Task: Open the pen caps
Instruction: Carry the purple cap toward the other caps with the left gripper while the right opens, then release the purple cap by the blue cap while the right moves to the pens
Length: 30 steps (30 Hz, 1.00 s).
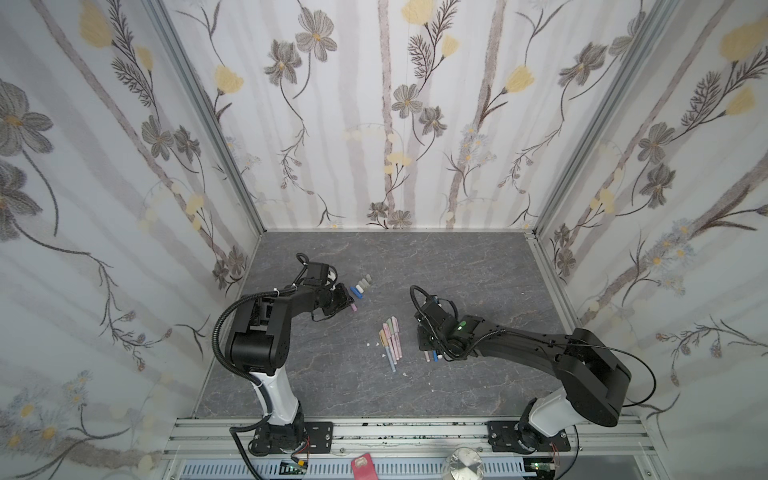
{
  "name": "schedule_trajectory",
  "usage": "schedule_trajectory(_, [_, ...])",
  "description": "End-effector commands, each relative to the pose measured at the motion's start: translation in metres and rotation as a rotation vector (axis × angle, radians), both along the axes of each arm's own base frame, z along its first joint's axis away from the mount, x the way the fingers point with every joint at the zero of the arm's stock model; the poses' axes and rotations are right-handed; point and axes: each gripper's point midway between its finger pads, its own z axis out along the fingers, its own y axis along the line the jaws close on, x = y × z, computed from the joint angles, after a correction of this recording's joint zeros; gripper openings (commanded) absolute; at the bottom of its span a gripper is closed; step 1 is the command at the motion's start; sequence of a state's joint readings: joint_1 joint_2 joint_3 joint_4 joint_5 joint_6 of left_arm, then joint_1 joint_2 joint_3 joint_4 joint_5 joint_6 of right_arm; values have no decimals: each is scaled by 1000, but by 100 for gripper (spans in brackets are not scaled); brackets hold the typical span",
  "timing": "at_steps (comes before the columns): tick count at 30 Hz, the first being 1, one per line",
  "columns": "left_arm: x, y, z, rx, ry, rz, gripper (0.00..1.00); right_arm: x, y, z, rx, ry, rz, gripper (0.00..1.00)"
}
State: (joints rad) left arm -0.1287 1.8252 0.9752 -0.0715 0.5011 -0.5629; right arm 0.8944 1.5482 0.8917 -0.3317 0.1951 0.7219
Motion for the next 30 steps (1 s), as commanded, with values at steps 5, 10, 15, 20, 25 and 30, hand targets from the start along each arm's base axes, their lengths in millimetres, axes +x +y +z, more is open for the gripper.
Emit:
schedule_trajectory(5, [16, -2, -3, -14, -19, 13, 24, 6, -2, 11, -19, -35, -1, 25])
schedule_trajectory(10, [20, -5, -3, -26, -21, 13, 23, 6, -5, 10, -27, -37, -2, 25])
schedule_trajectory(15, [22, -5, -4, -31, -20, 12, 15, 5, -7, 8, -33, -36, -4, 25])
schedule_trajectory(20, [21, -5, -9, -31, -13, 12, 10, 4, -8, 5, -36, -33, -4, 25])
schedule_trajectory(25, [19, -1, -13, -6, -1, 27, 9, 4, -8, 4, -37, -31, -5, 24])
schedule_trajectory(30, [21, 9, -16, 29, 9, 75, 9, 4, -6, 6, -27, -33, -3, 24])
